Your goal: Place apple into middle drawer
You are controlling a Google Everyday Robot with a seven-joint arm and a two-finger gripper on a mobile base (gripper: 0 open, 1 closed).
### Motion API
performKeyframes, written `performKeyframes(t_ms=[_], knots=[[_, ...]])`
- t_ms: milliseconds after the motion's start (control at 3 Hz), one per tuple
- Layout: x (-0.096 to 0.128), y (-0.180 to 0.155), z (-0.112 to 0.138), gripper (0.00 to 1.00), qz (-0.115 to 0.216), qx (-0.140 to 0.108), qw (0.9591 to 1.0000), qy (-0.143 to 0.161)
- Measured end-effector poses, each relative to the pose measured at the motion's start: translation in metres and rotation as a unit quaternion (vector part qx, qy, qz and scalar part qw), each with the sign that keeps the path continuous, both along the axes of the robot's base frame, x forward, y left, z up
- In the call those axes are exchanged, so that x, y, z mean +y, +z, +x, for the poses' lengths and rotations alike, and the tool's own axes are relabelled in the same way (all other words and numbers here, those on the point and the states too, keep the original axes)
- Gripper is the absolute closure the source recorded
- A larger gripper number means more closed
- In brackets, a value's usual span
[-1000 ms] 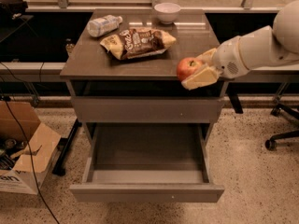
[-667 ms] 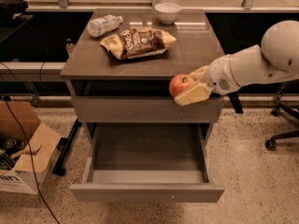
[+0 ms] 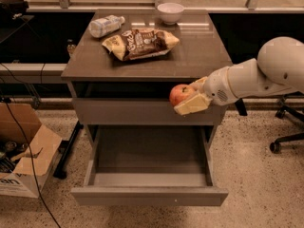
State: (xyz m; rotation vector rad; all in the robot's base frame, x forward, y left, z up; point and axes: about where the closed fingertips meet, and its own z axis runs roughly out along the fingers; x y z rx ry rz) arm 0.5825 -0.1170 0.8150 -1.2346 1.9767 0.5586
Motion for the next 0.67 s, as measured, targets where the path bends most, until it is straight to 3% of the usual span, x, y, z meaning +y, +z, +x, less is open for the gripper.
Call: performKeyframes(t_ms=[667], knots=[[0.004,-0.107,-0.003,1.00,0.061,0.052,0.9964,-0.027]])
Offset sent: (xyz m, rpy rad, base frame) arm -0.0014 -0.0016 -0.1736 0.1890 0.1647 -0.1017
